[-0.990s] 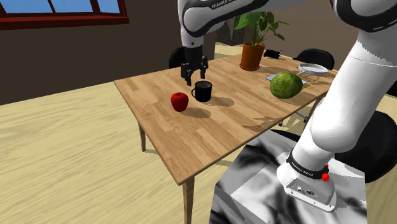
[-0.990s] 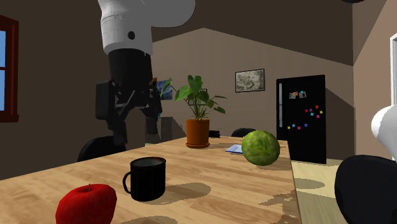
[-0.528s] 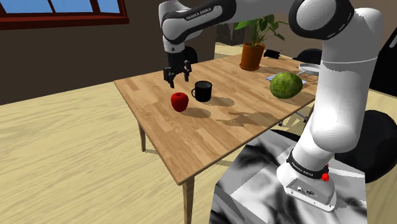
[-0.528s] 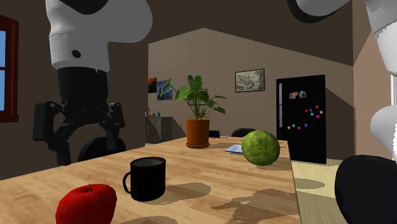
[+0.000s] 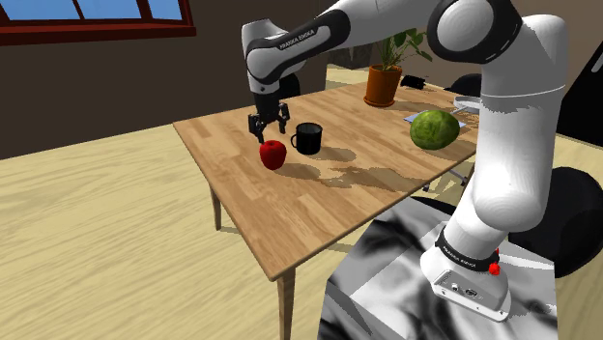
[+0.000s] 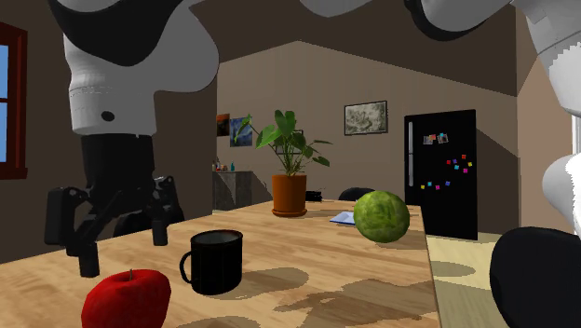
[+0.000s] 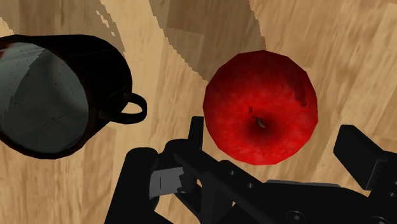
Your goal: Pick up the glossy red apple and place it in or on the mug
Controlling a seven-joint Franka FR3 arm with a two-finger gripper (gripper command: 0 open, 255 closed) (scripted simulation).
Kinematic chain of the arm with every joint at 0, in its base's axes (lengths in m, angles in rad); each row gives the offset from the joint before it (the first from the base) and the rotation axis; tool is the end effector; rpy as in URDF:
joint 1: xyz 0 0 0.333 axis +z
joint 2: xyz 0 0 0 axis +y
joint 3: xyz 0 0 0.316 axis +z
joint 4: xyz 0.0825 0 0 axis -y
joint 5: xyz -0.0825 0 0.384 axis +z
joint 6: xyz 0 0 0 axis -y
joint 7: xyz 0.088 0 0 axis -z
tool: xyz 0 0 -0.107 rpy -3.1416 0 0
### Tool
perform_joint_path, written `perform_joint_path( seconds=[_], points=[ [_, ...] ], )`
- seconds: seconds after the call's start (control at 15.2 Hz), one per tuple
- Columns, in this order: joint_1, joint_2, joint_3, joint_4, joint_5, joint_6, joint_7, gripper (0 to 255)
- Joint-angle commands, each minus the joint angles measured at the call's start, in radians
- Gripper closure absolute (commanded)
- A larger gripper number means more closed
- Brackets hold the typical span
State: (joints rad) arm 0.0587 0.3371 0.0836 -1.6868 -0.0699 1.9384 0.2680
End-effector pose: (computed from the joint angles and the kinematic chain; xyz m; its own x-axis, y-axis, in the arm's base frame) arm 0.6371 0.0816 0.3966 0.9921 -0.1029 -0.0720 -0.0990 -0.9935 0.0563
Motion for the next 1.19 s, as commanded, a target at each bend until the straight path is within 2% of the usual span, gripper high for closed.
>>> perform_joint_path(
  seconds=[0.0,0.46,0.53,1.12],
  points=[
    [-0.001,-0.001,0.000,-0.012,0.000,0.012,0.000,0],
    [-0.001,-0.001,0.000,-0.012,0.000,0.011,0.000,0],
    [-0.001,-0.001,0.000,-0.012,0.000,0.011,0.000,255],
    [-0.001,-0.001,0.000,-0.012,0.000,0.012,0.000,255]
  ],
)
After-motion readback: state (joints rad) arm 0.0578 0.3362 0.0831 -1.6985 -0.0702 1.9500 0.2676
